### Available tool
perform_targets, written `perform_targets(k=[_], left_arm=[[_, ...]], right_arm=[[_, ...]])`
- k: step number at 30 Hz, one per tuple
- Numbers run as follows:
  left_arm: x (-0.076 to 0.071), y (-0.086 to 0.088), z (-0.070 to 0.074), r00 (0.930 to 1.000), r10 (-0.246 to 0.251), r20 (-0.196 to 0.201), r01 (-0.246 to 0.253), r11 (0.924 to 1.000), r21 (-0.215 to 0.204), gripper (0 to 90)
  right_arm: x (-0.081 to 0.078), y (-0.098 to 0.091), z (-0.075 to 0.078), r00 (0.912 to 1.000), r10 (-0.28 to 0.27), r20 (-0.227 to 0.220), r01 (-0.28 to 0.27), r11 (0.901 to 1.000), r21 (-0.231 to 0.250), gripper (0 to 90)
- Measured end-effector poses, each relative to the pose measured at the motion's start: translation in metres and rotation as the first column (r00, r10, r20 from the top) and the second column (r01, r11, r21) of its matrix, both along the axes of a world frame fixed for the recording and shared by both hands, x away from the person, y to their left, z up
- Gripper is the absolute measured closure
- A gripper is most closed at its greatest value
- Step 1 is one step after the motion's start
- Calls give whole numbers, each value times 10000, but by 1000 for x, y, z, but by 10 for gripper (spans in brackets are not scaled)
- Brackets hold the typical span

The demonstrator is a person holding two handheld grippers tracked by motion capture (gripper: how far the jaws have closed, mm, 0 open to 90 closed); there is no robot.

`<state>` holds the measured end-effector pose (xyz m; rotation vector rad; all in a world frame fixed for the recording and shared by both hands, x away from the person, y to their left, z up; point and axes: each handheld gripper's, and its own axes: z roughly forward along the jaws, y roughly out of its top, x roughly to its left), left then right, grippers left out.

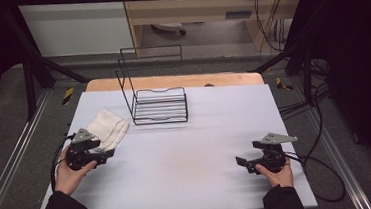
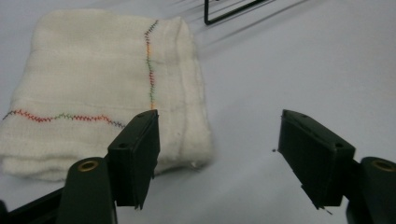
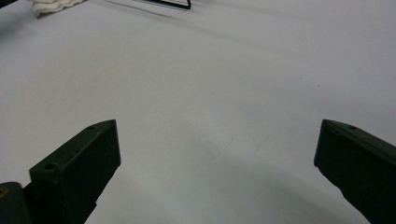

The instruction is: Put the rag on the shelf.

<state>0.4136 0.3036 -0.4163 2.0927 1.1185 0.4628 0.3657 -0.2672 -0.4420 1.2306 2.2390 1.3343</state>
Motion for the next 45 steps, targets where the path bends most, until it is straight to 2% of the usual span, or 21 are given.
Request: perform_targets(k=[3, 8, 9, 14, 20, 22, 24, 27, 30, 31, 32, 38, 43, 45], left_arm=[[7, -2, -3, 9999, 78, -73, -77, 9999, 144, 344], [17, -6, -12, 9995, 43, -310, -23, 9980, 636, 386], [19, -8, -15, 9995, 63, -321, -33, 9959, 907, 397], [22, -7, -20, 9990, 134, -425, -87, 9940, 1088, 453], [24, -7, -23, 9996, 158, -246, -122, 9902, 1391, 505], [23, -10, -24, 9997, 179, -154, -152, 9866, 1626, 508], [22, -15, -24, 9998, 194, -20, -185, 9784, 2061, 517], [23, -17, -23, 9992, 393, -83, -366, 9759, 2150, 535], [25, -17, -22, 9984, 563, -14, -544, 9706, 2346, 669], [25, -16, -22, 9980, 634, 18, -619, 9687, 2403, 669], [27, -15, -21, 9977, 682, -51, -651, 9707, 2312, 719], [31, -3, -21, 9963, 775, -383, -714, 9875, 1408, 760], [32, 1, -20, 9952, 845, -500, -792, 9918, 1001, 786], [31, 3, -18, 9954, 822, -488, -772, 9924, 956, 790]], right_arm=[[0, 0, 0, 10000, 16, 6, -16, 10000, -41, 9], [0, 0, 0, 10000, 11, 5, -11, 10000, -59, 9], [0, 0, 0, 10000, 2, -22, -2, 10000, -62, 9], [0, 0, 0, 10000, -29, 22, 29, 10000, -36, 9], [0, 0, 0, 10000, -25, 7, 25, 10000, -80, 9], [0, 0, 0, 10000, -40, 5, 41, 10000, -53, 9], [0, 0, 0, 10000, -62, -22, 62, 10000, -37, 9], [0, 0, 0, 10000, -38, -35, 38, 10000, -43, 9], [0, 0, 0, 10000, -48, -37, 48, 10000, -28, 10], [0, 0, 0, 10000, -48, -37, 48, 10000, -28, 10], [0, 0, 0, 10000, -43, -28, 43, 10000, -20, 10], [1, 0, -1, 10000, -27, -51, 26, 10000, -68, 11], [1, 0, -1, 10000, 8, -48, -8, 10000, -50, 13], [1, 0, -1, 10000, 24, -52, -24, 10000, -49, 13]])
